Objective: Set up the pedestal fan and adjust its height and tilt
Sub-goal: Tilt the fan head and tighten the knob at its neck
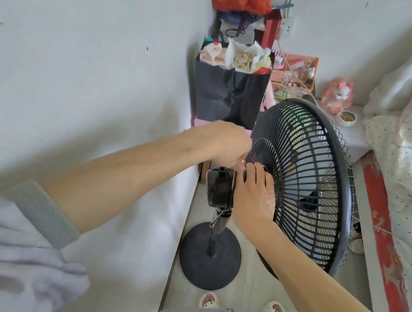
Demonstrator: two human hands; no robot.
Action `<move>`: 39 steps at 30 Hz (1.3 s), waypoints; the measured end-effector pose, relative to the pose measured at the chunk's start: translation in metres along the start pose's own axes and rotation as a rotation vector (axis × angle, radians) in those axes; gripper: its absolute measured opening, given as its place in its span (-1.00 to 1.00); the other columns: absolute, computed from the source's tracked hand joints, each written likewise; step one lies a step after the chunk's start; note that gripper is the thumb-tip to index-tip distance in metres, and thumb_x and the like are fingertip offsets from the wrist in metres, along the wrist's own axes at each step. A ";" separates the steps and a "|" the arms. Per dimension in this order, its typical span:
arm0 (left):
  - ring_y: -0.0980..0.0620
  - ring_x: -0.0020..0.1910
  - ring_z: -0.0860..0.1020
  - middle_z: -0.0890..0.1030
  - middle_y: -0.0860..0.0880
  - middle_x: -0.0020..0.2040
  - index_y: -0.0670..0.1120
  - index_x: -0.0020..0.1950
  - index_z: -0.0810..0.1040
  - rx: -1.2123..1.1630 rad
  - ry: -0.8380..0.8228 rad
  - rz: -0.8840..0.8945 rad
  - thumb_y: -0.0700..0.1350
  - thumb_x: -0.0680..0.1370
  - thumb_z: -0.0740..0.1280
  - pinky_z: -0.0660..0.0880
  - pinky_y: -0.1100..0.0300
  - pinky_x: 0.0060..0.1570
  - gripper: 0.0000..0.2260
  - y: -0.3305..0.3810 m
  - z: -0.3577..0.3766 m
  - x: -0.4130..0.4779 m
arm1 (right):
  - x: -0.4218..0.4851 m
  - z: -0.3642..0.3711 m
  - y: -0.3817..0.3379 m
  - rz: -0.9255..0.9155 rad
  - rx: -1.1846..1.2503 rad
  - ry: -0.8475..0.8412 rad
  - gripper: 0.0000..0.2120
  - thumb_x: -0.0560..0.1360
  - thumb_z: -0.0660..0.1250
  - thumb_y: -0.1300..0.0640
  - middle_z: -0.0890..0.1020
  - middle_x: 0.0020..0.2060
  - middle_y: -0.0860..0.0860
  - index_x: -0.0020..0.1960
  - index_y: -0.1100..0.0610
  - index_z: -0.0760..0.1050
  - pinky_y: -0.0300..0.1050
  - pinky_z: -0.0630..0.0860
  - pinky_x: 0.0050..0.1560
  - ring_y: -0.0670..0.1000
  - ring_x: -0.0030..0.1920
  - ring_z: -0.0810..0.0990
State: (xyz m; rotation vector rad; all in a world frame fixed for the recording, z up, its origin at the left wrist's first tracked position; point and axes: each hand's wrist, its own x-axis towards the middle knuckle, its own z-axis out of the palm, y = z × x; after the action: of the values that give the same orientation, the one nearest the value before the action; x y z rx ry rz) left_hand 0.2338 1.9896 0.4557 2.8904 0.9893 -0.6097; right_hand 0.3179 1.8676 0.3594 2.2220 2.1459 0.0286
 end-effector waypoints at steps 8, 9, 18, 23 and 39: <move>0.04 -0.25 0.48 0.47 0.12 -0.22 0.06 -0.08 0.61 -0.029 0.339 0.027 0.32 0.58 0.18 0.12 0.21 -0.44 -0.62 -0.030 0.053 0.023 | 0.003 0.001 0.010 0.028 0.010 -0.019 -0.36 0.42 0.38 0.25 0.44 0.36 0.21 0.47 0.22 0.29 0.11 0.23 0.44 0.27 0.45 0.33; 0.10 -0.27 0.43 0.43 0.16 -0.30 0.12 -0.21 0.55 -0.189 0.357 -0.041 0.33 0.56 0.22 0.12 0.25 -0.42 -0.66 -0.031 0.067 0.024 | 0.003 0.002 0.011 0.027 0.010 -0.015 -0.33 0.39 0.41 0.25 0.44 0.36 0.21 0.46 0.22 0.30 0.11 0.24 0.43 0.27 0.44 0.33; 0.13 -0.51 0.44 0.60 0.09 -0.45 0.02 -0.40 0.66 -1.487 0.490 -0.800 0.04 0.52 0.43 0.32 0.31 -0.61 -0.70 0.008 0.185 0.030 | 0.012 0.008 0.011 -0.018 -0.016 -0.002 -0.15 0.34 0.49 0.15 0.38 0.39 0.22 0.53 0.02 0.16 0.12 0.17 0.43 0.28 0.47 0.26; -0.13 -0.33 0.32 0.47 -0.08 -0.41 0.00 -0.50 0.53 -1.615 0.458 -0.956 -0.31 0.52 0.17 0.32 0.17 -0.43 -0.57 0.026 0.209 0.030 | 0.015 0.007 0.010 -0.029 -0.036 0.015 -0.16 0.36 0.48 0.14 0.37 0.39 0.21 0.53 0.01 0.15 0.10 0.16 0.42 0.26 0.47 0.26; 0.12 -0.33 0.52 0.53 0.07 -0.35 -0.08 -0.04 0.54 -2.019 0.512 -0.898 -0.01 0.68 0.22 0.51 0.33 -0.27 -0.79 0.114 0.252 0.008 | 0.014 0.013 0.005 -0.025 -0.033 0.047 -0.13 0.28 0.53 0.14 0.39 0.37 0.18 0.49 0.04 0.20 0.10 0.13 0.42 0.24 0.45 0.28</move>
State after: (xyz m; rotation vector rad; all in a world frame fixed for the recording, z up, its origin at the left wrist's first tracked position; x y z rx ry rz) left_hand 0.2178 1.8658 0.2092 0.7078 1.4439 0.8242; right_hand 0.3240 1.8807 0.3465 2.1974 2.1803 0.1161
